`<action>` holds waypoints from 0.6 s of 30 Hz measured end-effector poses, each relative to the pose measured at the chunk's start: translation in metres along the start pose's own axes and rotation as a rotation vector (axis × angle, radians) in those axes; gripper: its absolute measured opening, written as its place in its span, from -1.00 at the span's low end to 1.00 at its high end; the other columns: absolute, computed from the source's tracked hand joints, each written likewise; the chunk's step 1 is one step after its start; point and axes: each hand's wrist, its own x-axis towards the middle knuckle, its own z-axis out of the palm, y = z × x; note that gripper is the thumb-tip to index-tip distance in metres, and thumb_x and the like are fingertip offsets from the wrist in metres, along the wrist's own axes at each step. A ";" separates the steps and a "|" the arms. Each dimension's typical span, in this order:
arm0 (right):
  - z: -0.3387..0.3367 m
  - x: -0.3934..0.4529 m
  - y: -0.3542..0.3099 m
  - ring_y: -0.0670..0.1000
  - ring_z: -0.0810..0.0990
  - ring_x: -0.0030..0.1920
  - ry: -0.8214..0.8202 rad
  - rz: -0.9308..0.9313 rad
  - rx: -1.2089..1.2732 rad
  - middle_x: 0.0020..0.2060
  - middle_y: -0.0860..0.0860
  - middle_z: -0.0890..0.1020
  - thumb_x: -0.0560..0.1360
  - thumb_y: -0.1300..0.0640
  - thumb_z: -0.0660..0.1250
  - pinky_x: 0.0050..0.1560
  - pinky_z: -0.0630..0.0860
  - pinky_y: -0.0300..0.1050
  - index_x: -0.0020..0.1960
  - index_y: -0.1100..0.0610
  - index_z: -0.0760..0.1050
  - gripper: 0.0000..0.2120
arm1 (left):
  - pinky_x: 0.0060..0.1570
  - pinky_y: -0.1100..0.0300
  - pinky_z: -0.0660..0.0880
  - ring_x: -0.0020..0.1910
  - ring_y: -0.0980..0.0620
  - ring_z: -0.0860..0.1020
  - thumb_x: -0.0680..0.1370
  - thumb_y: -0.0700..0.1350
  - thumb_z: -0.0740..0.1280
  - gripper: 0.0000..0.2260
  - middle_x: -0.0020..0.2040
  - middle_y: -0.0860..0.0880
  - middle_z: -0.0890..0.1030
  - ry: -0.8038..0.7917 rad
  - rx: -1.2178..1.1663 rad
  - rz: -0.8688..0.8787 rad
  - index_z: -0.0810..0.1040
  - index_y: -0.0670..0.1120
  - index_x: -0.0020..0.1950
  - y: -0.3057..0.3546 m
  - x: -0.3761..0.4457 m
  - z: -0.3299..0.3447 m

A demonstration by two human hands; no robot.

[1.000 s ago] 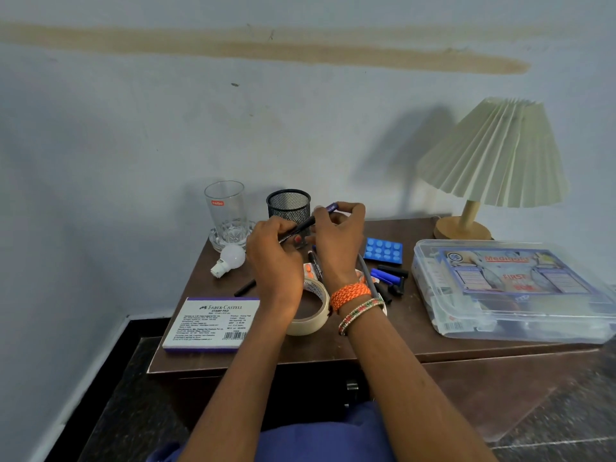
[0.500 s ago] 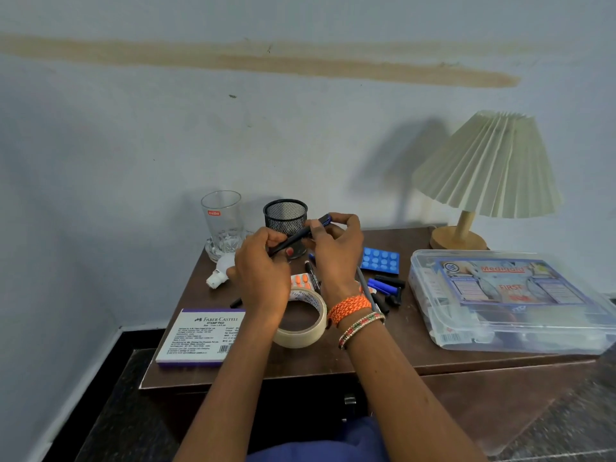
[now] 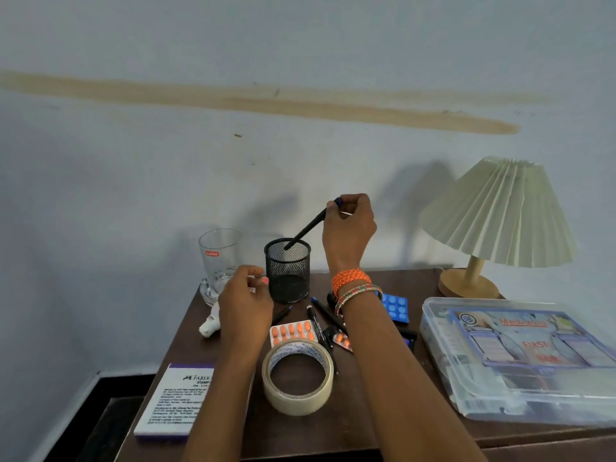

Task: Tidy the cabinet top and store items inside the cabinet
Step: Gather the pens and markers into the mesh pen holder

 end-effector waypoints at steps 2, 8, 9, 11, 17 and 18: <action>0.006 0.003 0.005 -0.18 0.51 -0.34 -0.064 -0.012 -0.074 -0.31 -0.10 0.51 0.49 0.30 0.34 -0.34 0.42 -0.43 -0.05 0.22 0.50 -0.95 | -0.10 0.23 0.33 -0.09 0.06 0.45 0.57 -0.22 0.25 -0.85 0.01 -0.13 0.60 -0.016 0.008 0.003 0.53 -0.16 0.11 -0.001 0.000 0.002; 0.014 0.012 0.024 -0.01 0.59 -0.18 -0.132 0.039 -0.224 -0.26 -0.04 0.60 0.44 0.18 0.40 -0.04 0.55 -0.07 -0.13 0.14 0.53 -0.94 | -0.09 0.23 0.32 -0.09 0.07 0.44 0.58 -0.20 0.24 -0.86 -0.03 -0.06 0.57 -0.003 0.004 0.006 0.53 -0.14 0.10 -0.006 0.004 0.004; 0.015 0.011 0.026 0.00 0.60 -0.17 -0.140 0.071 -0.237 -0.26 -0.05 0.60 0.44 0.16 0.41 0.01 0.56 -0.03 -0.14 0.13 0.53 -0.93 | -0.09 0.23 0.32 -0.08 0.08 0.44 0.58 -0.19 0.23 -0.85 -0.02 -0.05 0.56 -0.006 0.008 0.001 0.53 -0.14 0.11 -0.007 0.004 0.005; 0.017 0.009 0.031 0.02 0.61 -0.13 -0.168 0.103 -0.264 -0.26 -0.07 0.59 0.43 0.13 0.41 0.08 0.55 0.07 -0.16 0.10 0.51 -0.91 | -0.07 0.23 0.32 -0.07 0.09 0.44 0.59 -0.18 0.22 -0.84 0.01 -0.04 0.57 -0.023 0.017 -0.013 0.53 -0.13 0.12 -0.008 0.003 0.007; 0.025 0.001 0.036 0.10 0.60 0.00 -0.209 0.182 -0.321 -0.33 -0.16 0.52 0.42 0.15 0.37 0.17 0.48 0.16 -0.11 0.04 0.49 -0.92 | -0.07 0.24 0.32 -0.07 0.09 0.45 0.58 -0.19 0.22 -0.84 0.03 -0.07 0.60 -0.015 0.021 -0.012 0.54 -0.14 0.11 -0.010 0.006 0.008; 0.026 0.000 0.037 0.10 0.60 0.00 -0.212 0.189 -0.328 -0.33 -0.17 0.51 0.42 0.15 0.37 0.17 0.48 0.16 -0.11 0.03 0.48 -0.92 | -0.07 0.24 0.32 -0.07 0.10 0.45 0.58 -0.19 0.22 -0.84 0.03 -0.07 0.61 -0.013 0.021 -0.010 0.54 -0.14 0.10 -0.011 0.007 0.007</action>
